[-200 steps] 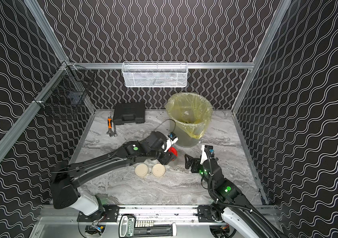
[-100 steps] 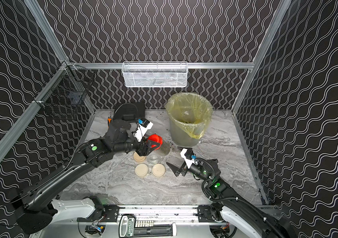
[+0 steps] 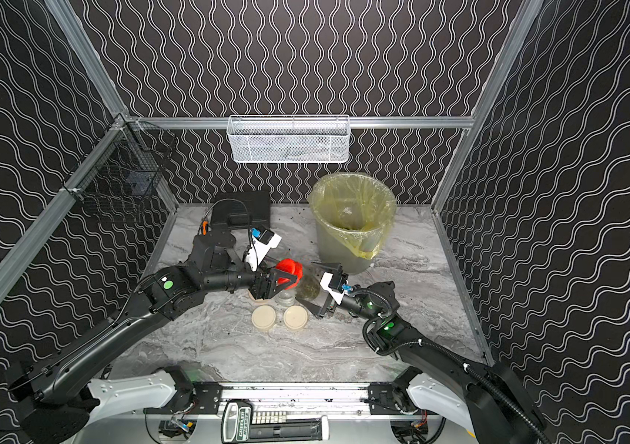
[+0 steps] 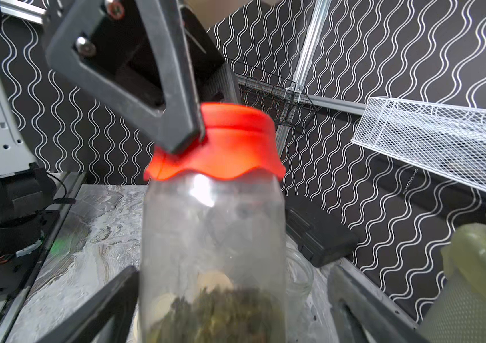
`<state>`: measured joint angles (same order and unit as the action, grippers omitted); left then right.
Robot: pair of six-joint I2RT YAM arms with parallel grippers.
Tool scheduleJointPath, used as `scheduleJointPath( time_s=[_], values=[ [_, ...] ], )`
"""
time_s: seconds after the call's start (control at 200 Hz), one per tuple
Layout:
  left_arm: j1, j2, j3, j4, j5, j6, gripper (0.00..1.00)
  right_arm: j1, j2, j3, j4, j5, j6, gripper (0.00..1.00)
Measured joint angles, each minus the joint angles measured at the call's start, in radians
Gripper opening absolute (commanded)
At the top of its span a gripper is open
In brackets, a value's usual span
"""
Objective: Empty moldy tea leaves from jars
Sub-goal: Pick up the jar from the center of the board.
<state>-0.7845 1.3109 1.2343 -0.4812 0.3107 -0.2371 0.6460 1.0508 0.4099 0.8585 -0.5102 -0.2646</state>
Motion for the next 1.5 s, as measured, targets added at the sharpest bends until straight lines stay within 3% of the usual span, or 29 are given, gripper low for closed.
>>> scheduleJointPath(
  time_s=[0.4, 0.5, 0.661, 0.811, 1.026, 1.216, 1.381, 1.501],
  values=[
    [0.000, -0.006, -0.027, 0.085, 0.034, -0.047, 0.28, 0.003, 0.024, -0.005, -0.009, 0.020, -0.012, 0.86],
    [0.001, -0.010, -0.031, 0.095, 0.037, -0.051, 0.28, 0.003, 0.023, -0.005, -0.009, 0.019, -0.007, 0.78],
    [0.001, -0.014, -0.033, 0.117, 0.040, -0.074, 0.30, 0.006, 0.007, -0.002, -0.013, 0.014, -0.002, 0.58],
    [0.001, -0.006, -0.038, 0.143, 0.039, -0.138, 0.43, 0.019, -0.021, 0.003, -0.055, 0.038, -0.009, 0.54],
    [-0.002, -0.013, -0.090, 0.215, 0.014, -0.294, 0.77, 0.070, -0.058, 0.008, -0.139, 0.211, -0.160, 0.55],
    [-0.021, -0.009, -0.076, 0.237, 0.027, -0.408, 0.98, 0.079, -0.066, 0.012, -0.106, 0.291, -0.235, 0.53],
    [-0.027, -0.032, -0.066, 0.230, 0.028, -0.419, 0.99, 0.079, -0.067, 0.005, -0.068, 0.316, -0.244, 0.52],
    [-0.029, -0.092, -0.064, 0.229, 0.026, -0.299, 0.99, 0.078, -0.082, 0.011, -0.076, 0.295, -0.225, 0.52]
  ],
)
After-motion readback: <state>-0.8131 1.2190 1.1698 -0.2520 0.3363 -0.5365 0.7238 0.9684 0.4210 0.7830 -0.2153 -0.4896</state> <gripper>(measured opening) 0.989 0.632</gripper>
